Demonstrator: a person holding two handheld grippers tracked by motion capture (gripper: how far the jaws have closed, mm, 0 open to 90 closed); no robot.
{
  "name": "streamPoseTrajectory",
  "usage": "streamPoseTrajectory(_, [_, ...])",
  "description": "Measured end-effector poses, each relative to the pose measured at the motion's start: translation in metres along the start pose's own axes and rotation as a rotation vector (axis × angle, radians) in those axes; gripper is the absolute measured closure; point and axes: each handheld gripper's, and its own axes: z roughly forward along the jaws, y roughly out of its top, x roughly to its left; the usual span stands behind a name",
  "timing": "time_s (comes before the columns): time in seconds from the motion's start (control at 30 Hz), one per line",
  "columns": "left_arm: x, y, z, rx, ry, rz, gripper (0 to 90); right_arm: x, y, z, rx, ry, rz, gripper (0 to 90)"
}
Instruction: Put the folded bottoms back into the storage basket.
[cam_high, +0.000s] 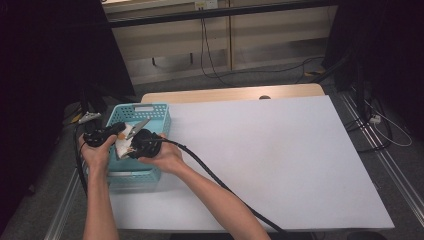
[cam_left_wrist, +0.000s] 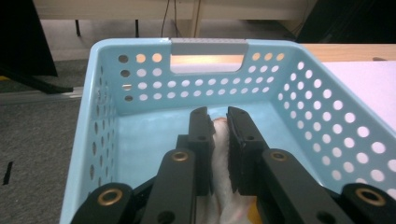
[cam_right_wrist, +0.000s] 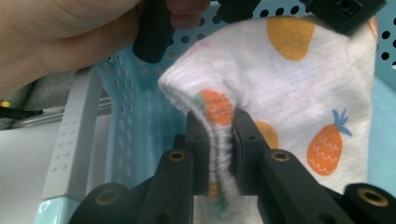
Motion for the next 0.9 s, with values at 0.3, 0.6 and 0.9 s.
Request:
streamPoseTrajectory(0.3, [0.001,-0.002,-0.001,-0.023,0.021,0.019,69.4,0.0,0.001,0.001,-0.006,-0.002,0.002,64.4])
streamPoseTrajectory(0.6, [0.001,0.003,-0.006,-0.041,0.084,0.029,29.2,0.0,0.002,-0.002,-0.027,0.01,0.024,48.3])
streamPoseTrajectory(0.9, [-0.006,0.011,-0.016,-0.067,0.094,0.064,15.4,-0.001,0.003,-0.006,-0.046,-0.006,0.036,36.8])
